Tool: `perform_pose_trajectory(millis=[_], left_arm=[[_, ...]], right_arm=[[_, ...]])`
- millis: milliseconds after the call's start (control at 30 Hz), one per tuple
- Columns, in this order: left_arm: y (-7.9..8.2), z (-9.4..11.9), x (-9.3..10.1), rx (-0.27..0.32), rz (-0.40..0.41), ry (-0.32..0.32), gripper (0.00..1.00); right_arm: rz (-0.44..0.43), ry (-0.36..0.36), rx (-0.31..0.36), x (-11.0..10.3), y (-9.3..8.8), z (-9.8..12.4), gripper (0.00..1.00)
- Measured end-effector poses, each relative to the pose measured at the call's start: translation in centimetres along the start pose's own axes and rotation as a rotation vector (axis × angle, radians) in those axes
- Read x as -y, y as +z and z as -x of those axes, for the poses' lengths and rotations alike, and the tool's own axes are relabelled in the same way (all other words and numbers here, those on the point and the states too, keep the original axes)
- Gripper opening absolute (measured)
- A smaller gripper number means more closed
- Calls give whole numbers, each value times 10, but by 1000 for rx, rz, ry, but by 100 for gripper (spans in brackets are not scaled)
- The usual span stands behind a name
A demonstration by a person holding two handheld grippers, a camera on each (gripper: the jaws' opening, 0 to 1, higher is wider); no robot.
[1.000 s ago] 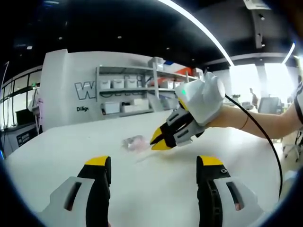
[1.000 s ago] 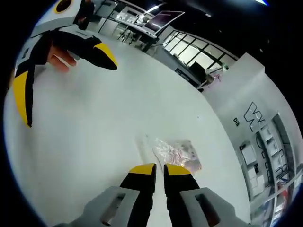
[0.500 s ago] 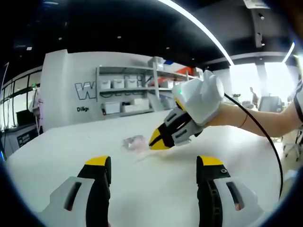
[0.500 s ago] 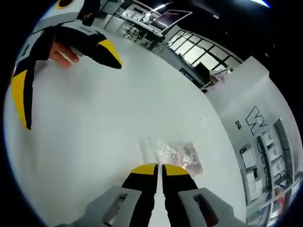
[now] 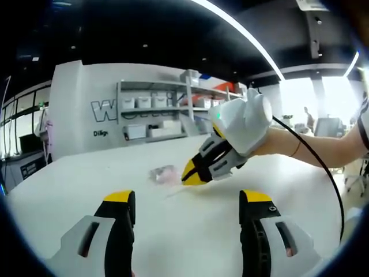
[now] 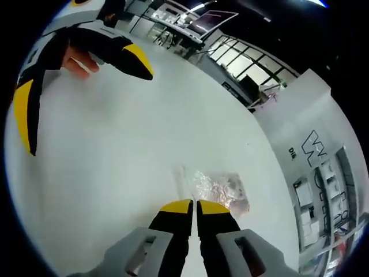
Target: Open the resealable bag by pulling the two sides of the seal apart until the entire bag opening is separated and visibly accessible.
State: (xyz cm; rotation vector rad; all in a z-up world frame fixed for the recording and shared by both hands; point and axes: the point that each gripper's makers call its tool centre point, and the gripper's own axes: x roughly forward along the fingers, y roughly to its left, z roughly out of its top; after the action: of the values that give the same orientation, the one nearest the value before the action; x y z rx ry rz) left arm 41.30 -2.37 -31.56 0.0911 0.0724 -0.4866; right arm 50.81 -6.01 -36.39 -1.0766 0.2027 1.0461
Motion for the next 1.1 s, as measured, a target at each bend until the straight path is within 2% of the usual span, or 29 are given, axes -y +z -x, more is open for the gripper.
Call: perform_pose_trajectory(millis=[200,633,700,800,867,1100], left_arm=[[-1,-1,0,-1,4,1,73],[-2,-2,1,-11,-1,0,73],[-2,-2,1,-11,-4,0,72],[-2,-3,3,-9,-4,-5,72],[-3,-3,4,-11,-4,-10,72],[-4,-4,5,-22,-9,-15,71]], right_arm=[[15,2,-17,-3,-3,-1,0],[-7,-14,1,1,1,-1,0],[-41,-7,7,1,1,-1,0],[-171,10,60,3,5,0,0],[-226,12,87,6,6,2,0],[-243,3,85,9,3,9,0]])
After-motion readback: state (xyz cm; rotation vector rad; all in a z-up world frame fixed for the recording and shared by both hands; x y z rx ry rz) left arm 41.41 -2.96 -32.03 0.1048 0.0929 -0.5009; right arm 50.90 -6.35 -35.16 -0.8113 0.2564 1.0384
